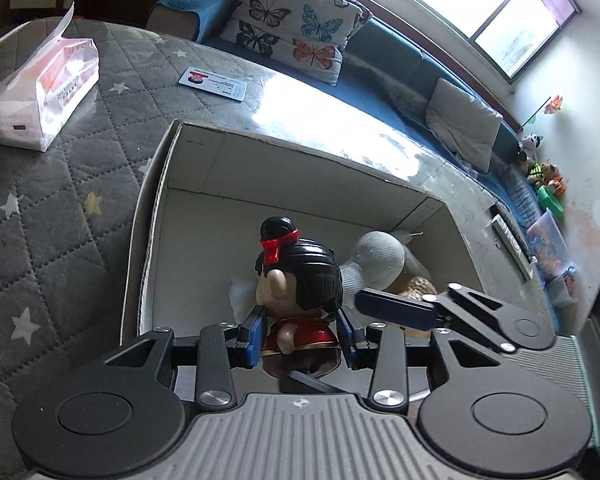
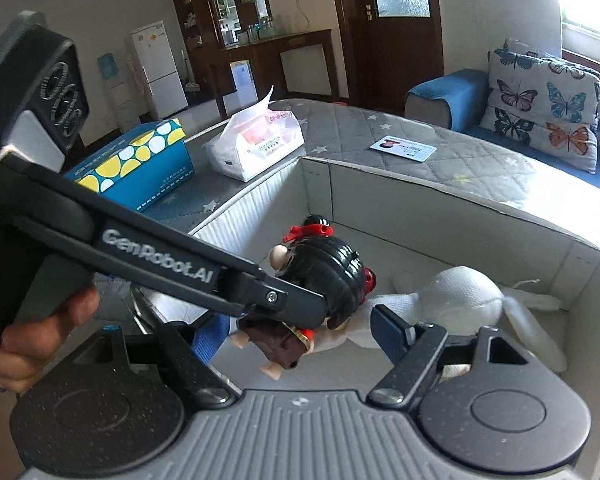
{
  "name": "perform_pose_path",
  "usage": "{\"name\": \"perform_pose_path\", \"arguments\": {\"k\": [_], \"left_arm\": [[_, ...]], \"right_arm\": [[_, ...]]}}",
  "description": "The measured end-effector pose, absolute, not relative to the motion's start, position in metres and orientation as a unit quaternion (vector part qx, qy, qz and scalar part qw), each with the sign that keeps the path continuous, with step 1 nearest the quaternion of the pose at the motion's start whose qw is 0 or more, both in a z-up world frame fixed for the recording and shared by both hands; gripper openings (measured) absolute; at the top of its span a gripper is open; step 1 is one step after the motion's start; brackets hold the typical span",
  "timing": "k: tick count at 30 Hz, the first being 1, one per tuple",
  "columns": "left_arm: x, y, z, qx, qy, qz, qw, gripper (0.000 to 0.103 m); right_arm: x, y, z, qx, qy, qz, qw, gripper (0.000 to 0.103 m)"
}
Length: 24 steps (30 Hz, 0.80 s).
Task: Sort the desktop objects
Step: 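Carry the doll into the white box and open the left gripper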
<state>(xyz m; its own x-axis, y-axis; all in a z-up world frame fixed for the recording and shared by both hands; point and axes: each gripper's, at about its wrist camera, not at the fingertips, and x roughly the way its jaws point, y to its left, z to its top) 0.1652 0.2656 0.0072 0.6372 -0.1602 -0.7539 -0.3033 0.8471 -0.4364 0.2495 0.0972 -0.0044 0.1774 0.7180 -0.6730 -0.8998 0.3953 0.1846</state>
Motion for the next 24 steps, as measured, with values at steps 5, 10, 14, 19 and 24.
{"name": "perform_pose_path", "arguments": {"k": [5,10,14,19,24], "left_arm": [[0.167,0.262,0.007,-0.264,0.43,0.053,0.862,0.041],[0.166,0.255,0.009,-0.245,0.434,0.067,0.864,0.041],[0.163,0.252,0.014,-0.238,0.432,0.073,0.867,0.041],[0.159,0.248,0.022,-0.226,0.427,0.08,0.872,0.041],[0.154,0.244,0.025,-0.22,0.424,0.089,0.874,0.041]], "right_arm": [[0.245,0.079,0.005,-0.117,0.341,0.53,0.767,0.079],[0.237,0.06,0.016,-0.113,0.324,0.526,0.778,0.08],[0.23,0.046,0.021,-0.111,0.316,0.523,0.784,0.08],[0.222,0.033,0.023,-0.11,0.308,0.518,0.79,0.08],[0.214,0.021,0.026,-0.103,0.302,0.514,0.796,0.081]]}}
